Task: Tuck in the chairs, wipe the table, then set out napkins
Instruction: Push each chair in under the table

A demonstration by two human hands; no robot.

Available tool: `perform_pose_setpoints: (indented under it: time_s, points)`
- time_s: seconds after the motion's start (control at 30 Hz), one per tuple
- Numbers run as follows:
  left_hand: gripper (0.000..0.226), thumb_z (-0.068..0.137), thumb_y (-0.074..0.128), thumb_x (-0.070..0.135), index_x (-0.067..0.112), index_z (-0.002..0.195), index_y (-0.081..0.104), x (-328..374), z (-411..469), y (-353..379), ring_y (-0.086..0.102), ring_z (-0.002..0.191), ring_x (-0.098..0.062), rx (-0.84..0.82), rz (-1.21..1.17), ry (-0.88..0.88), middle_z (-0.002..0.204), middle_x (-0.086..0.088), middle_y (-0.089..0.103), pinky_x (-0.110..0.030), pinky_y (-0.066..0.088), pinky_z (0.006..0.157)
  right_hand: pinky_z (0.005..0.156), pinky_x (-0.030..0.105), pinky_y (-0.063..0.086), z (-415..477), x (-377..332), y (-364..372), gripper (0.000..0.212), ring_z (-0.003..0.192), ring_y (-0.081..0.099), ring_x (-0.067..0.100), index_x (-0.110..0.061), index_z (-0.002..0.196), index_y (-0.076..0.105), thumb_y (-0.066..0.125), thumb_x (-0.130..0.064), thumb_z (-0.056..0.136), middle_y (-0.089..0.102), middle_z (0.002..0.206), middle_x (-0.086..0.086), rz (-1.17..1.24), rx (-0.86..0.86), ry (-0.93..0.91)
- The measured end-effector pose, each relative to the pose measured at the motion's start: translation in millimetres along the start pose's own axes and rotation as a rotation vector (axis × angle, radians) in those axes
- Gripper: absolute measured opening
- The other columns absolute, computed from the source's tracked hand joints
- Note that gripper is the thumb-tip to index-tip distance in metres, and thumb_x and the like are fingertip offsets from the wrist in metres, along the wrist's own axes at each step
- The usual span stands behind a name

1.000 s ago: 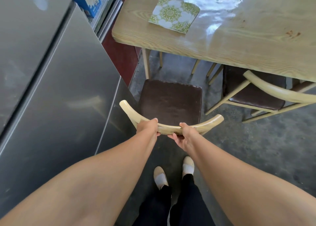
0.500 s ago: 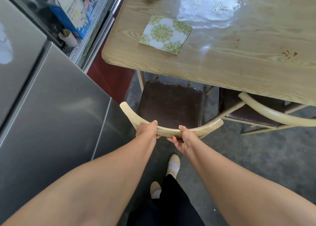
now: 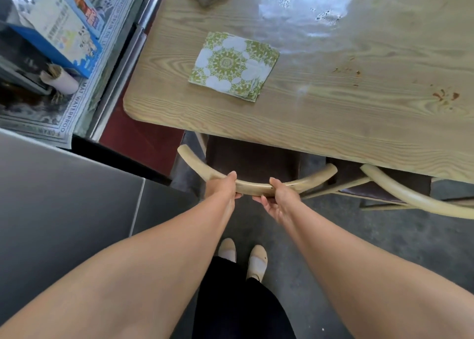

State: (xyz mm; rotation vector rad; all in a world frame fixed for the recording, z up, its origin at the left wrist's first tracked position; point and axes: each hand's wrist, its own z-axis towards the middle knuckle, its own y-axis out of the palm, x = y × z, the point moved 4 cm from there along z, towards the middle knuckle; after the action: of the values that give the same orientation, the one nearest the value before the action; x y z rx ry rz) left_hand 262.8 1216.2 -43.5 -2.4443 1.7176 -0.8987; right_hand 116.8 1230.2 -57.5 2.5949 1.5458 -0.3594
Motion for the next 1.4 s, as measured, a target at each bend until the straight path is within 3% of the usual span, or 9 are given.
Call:
perform_pose_setpoints:
  time_s: [0.17,0.33,0.47,0.6,0.73,0.93,1.03,1.23,1.4]
  points:
    - [0.049,0.089,0.068,0.029,-0.002,0.125,0.055,20,17,19,0.065,0.058,-0.021,-0.034,-0.022,0.029,0.096,-0.012,0.067,-0.033,0.061,0.072,0.036,0.017,0.049,10,-26,11,0.039,0.067,0.070,0.031,-0.003,0.122,0.050,0.062,-0.026,0.093,0.067,0.105,0.025,-0.007,-0.028,-0.057]
    - [0.046,0.096,0.057,0.038,0.004,0.126,0.052,41,19,27,0.062,0.057,-0.018,-0.143,0.142,-0.017,0.111,-0.013,0.068,-0.022,0.045,0.037,0.038,0.019,0.051,10,-46,20,0.038,0.086,0.071,0.034,-0.005,0.125,0.047,0.056,-0.030,0.097,0.066,0.098,0.020,-0.096,-0.051,0.003]
    - [0.047,0.099,0.045,0.045,0.008,0.128,0.051,47,16,23,0.065,0.060,-0.022,-0.199,0.222,-0.092,0.105,-0.014,0.069,-0.029,0.047,0.048,0.045,0.024,0.054,5,-50,20,0.044,0.072,0.068,0.027,-0.002,0.123,0.050,0.053,-0.038,0.098,0.065,0.082,0.018,-0.199,-0.101,0.058]
    - [0.042,0.101,0.045,0.038,0.009,0.131,0.048,48,16,22,0.068,0.067,-0.028,-0.213,0.163,-0.135,0.099,-0.016,0.068,-0.040,0.054,0.052,0.048,0.032,0.058,4,-53,17,0.045,0.075,0.066,0.028,-0.003,0.125,0.052,0.053,-0.038,0.097,0.064,0.089,0.020,-0.197,-0.075,0.060]
    - [0.041,0.101,0.049,0.031,0.008,0.134,0.047,49,20,25,0.071,0.083,-0.035,-0.227,0.123,-0.158,0.114,-0.020,0.065,-0.040,0.058,0.049,0.063,0.036,0.058,-2,-56,16,0.035,0.082,0.067,0.032,-0.003,0.127,0.051,0.052,-0.024,0.100,0.063,0.098,0.022,-0.129,-0.087,0.021]
    - [0.041,0.098,0.057,0.026,0.004,0.132,0.050,46,25,29,0.068,0.094,-0.038,-0.194,0.000,-0.195,0.117,-0.021,0.064,-0.042,0.058,0.055,0.049,0.030,0.058,-1,-57,15,0.028,0.098,0.068,0.038,-0.011,0.125,0.056,0.054,-0.019,0.099,0.063,0.116,0.021,-0.097,-0.053,0.026]
    - [0.042,0.097,0.058,0.025,0.004,0.132,0.049,43,25,30,0.068,0.098,-0.038,-0.199,-0.003,-0.181,0.117,-0.022,0.063,-0.042,0.058,0.057,0.047,0.029,0.058,-3,-57,15,0.027,0.092,0.069,0.040,-0.010,0.123,0.055,0.057,-0.021,0.097,0.064,0.113,0.023,-0.094,-0.043,0.024]
    - [0.046,0.095,0.060,0.028,0.004,0.133,0.049,44,27,30,0.068,0.093,-0.038,-0.189,0.016,-0.176,0.115,-0.022,0.063,-0.037,0.054,0.038,0.053,0.032,0.060,0,-55,7,0.033,0.079,0.072,0.028,-0.004,0.116,0.056,0.061,-0.029,0.095,0.070,0.101,0.020,-0.191,-0.033,-0.088]
    - [0.051,0.095,0.060,0.028,0.008,0.139,0.044,45,28,29,0.067,0.096,-0.039,-0.165,0.024,-0.162,0.130,-0.020,0.057,-0.038,0.058,0.046,0.060,0.035,0.058,-3,-62,2,0.032,0.077,0.070,0.028,-0.004,0.118,0.055,0.051,-0.030,0.100,0.068,0.093,0.022,-0.278,-0.027,-0.025]
